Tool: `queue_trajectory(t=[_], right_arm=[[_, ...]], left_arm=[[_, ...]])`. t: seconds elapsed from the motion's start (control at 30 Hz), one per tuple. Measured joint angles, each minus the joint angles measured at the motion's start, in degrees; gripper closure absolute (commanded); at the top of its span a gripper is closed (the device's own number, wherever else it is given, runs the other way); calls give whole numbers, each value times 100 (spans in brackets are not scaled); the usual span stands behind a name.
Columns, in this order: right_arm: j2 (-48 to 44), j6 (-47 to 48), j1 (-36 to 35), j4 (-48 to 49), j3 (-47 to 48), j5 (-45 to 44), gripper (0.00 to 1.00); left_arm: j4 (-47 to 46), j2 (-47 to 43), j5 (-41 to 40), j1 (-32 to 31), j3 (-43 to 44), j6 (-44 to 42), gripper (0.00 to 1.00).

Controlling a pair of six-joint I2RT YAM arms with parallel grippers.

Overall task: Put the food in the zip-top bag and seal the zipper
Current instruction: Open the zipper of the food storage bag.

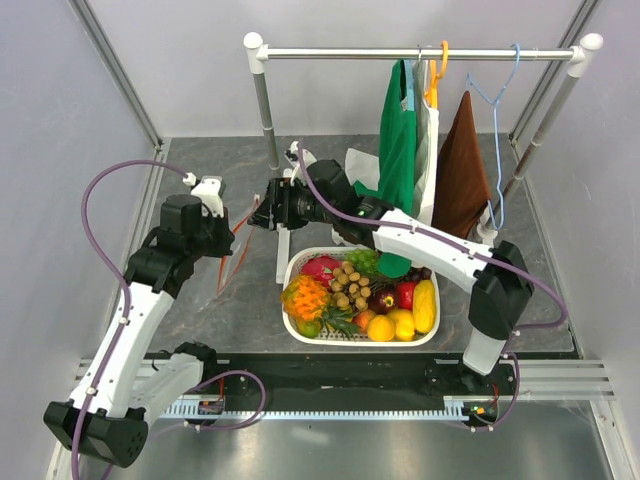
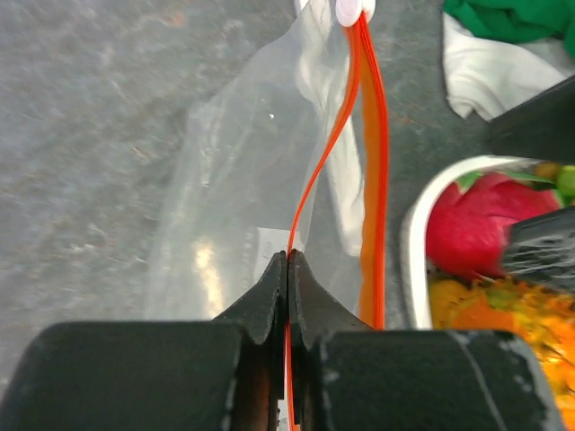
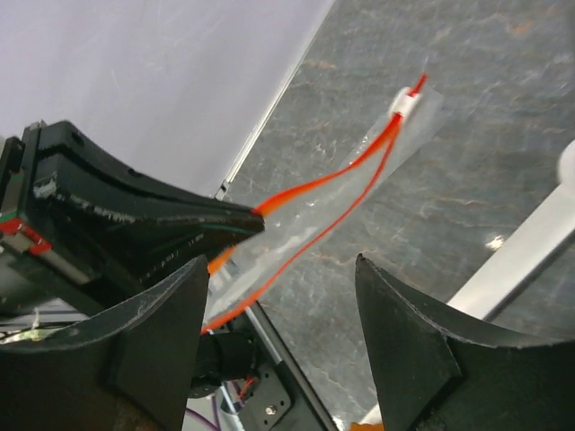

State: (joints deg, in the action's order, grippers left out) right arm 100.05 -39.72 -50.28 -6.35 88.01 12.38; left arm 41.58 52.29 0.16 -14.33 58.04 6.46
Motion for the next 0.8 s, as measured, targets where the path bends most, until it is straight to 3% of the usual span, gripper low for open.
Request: queue_trajectory(t=[0.37,0.67,0.8], right_arm=[[273,-472,-326,-133,15,-343,37],[363,-717,-538,-116,-129,-562,38],[529,-752,-560,-122,-129,-678,43]], left_arm=[[-98,-420,350,0,-289,741,98],[-149,-415,487,0,-289,870,98],[-149,-431,496,0,-289,872,98]])
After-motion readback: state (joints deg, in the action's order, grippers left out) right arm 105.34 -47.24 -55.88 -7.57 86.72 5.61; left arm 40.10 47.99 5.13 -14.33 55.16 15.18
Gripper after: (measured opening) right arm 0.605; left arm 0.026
